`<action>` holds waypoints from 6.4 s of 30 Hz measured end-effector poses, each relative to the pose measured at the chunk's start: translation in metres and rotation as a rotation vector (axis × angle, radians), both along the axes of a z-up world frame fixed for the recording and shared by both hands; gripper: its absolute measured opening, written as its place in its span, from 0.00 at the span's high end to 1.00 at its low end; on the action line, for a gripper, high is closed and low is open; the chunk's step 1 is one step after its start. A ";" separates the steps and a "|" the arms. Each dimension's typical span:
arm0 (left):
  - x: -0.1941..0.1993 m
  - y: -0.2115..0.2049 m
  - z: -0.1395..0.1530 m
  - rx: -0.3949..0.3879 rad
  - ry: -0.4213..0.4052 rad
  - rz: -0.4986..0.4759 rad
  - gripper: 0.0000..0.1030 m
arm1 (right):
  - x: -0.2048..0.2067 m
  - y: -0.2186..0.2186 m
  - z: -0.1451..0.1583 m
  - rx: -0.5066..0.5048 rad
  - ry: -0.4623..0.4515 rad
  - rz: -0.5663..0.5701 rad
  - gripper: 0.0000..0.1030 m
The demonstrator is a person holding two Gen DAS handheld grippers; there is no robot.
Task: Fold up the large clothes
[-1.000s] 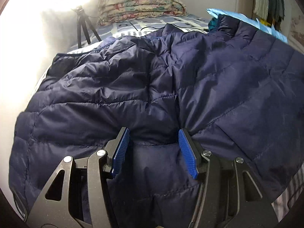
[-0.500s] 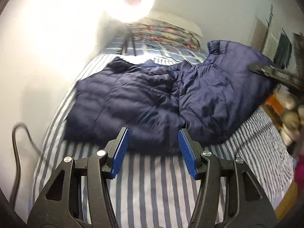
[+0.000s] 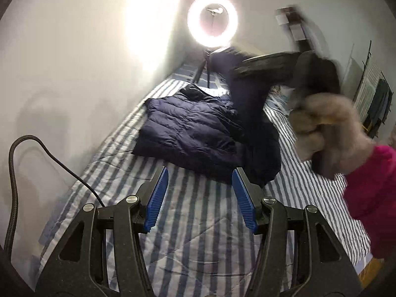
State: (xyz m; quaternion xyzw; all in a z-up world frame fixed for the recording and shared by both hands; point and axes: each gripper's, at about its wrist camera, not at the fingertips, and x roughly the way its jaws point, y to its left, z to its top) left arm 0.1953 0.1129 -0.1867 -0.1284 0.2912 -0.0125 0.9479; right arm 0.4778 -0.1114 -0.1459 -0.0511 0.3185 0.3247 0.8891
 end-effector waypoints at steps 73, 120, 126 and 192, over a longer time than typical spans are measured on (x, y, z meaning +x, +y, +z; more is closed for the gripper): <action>0.190 0.066 -0.051 0.087 0.280 0.082 0.36 | 0.076 -0.108 -0.183 0.398 0.688 0.061 0.50; 0.323 0.082 -0.084 -0.389 0.386 -0.058 0.80 | 0.169 -0.111 -0.158 0.241 0.570 -0.043 0.54; 0.297 0.067 -0.051 -0.327 0.323 -0.078 0.87 | 0.138 -0.090 -0.118 0.100 0.444 -0.026 0.78; 0.470 -0.444 0.024 0.031 0.234 -0.381 0.48 | 0.127 -0.501 0.016 -0.517 0.032 -0.747 0.13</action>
